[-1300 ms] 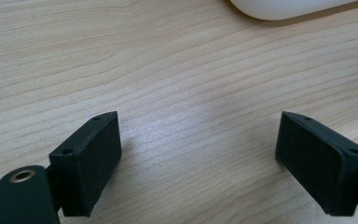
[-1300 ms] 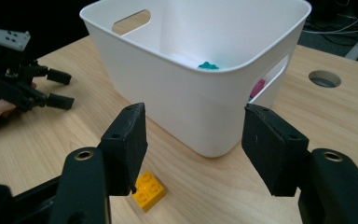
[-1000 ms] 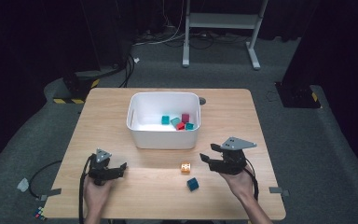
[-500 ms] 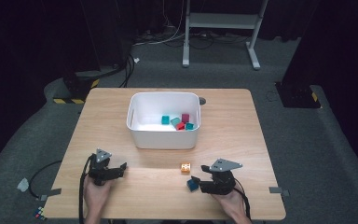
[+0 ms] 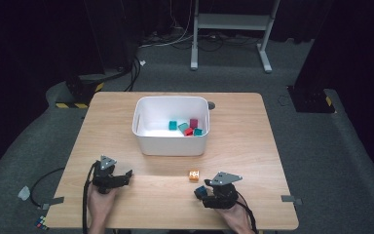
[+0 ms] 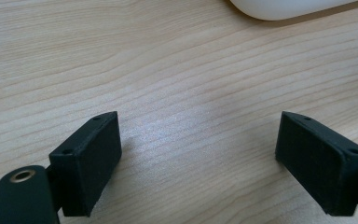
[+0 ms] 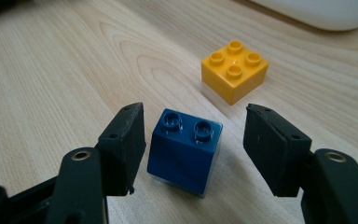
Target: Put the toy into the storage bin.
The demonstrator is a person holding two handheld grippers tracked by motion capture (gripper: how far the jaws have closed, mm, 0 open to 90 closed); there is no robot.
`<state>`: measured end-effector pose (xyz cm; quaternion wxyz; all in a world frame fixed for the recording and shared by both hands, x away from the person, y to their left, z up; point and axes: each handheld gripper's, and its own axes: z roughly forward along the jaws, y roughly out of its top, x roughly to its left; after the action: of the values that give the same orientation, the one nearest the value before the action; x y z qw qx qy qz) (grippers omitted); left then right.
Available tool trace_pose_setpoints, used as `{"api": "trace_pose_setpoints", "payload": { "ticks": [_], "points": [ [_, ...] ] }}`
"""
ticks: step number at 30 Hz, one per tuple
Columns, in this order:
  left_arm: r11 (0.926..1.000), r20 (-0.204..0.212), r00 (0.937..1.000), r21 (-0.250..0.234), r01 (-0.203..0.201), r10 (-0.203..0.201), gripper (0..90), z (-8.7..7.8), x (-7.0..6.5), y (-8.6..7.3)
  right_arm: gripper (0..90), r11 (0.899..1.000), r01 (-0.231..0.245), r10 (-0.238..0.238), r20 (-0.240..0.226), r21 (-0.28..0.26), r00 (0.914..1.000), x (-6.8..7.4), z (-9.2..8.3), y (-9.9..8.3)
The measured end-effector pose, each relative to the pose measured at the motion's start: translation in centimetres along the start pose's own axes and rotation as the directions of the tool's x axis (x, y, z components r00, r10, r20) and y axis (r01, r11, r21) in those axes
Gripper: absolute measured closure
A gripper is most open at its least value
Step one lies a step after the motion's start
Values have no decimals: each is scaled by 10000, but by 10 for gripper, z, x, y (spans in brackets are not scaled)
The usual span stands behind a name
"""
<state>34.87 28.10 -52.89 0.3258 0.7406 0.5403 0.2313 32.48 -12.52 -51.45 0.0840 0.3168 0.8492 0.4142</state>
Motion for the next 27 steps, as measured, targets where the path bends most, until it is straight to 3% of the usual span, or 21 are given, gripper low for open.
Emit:
{"api": "trace_pose_setpoints", "payload": {
  "ticks": [11, 27],
  "points": [
    [10000, 1, 10000, 0, 1, -1, 144, 0, 0, 0, 561, 9991, 212, -225, 356, 367, 9991, 1, 7, -4],
    [10000, 1, 10000, -2, -1, 1, 144, 0, 0, 0, 583, 9990, 335, -351, 557, 303, 9978, 0, 4, -4]
  ]
}}
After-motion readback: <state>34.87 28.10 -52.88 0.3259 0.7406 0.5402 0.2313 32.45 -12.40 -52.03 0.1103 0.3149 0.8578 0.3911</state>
